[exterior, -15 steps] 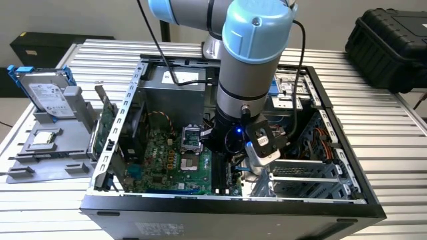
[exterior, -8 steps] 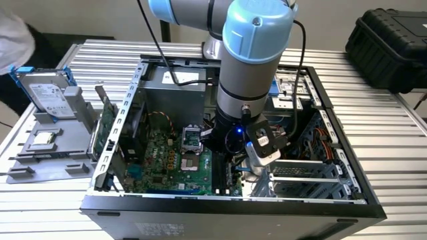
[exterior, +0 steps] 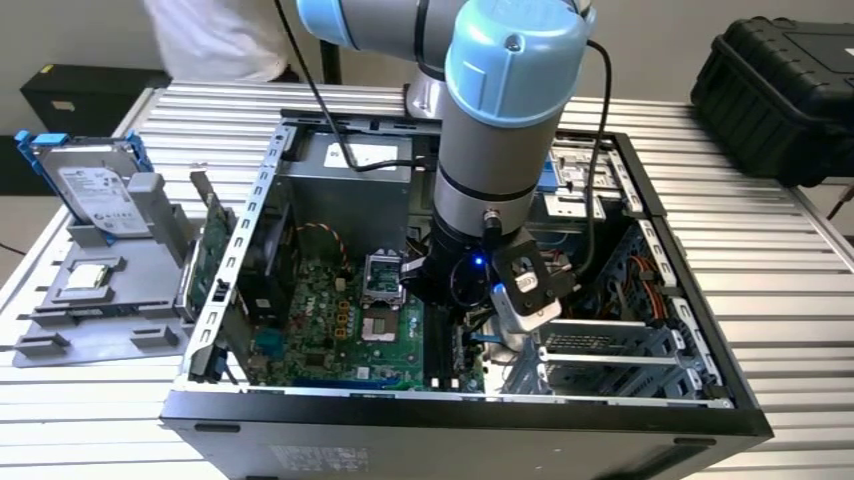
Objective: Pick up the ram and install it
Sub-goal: 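Insert the ram into the slot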
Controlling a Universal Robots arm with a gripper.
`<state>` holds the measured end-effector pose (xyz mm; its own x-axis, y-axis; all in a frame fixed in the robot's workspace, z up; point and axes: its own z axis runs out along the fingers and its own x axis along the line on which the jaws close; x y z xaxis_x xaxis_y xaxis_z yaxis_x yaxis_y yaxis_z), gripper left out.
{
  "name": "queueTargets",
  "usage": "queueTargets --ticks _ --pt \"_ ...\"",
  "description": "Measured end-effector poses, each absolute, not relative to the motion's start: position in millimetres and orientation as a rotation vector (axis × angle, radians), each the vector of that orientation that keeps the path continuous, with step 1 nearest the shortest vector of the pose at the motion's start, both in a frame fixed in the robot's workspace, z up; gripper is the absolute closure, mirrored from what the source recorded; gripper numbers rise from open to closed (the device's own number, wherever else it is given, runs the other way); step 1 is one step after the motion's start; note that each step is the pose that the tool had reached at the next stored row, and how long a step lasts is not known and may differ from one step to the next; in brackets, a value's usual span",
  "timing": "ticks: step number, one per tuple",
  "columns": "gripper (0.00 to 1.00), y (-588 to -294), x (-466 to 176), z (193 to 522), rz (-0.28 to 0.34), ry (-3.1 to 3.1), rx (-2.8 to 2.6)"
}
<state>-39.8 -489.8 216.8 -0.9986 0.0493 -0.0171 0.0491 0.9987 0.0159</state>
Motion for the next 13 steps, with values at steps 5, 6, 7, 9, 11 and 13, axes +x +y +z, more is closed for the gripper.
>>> queueTargets --ticks 5,6,7,9,11,13 --pt "1.00 -489.8 -39.8 221.1 0.024 3.123 0.077" --pt "1.00 -489.8 -39.8 220.9 0.024 3.123 0.077" --pt "1.00 -489.8 -39.8 221.0 0.024 3.123 0.077" --pt "1.00 -490.8 -39.7 221.0 0.024 3.123 0.077" --pt "1.00 -491.8 -39.8 221.0 0.024 3.123 0.077" --pt "1.00 -492.0 -39.9 221.0 0.024 3.123 0.077"
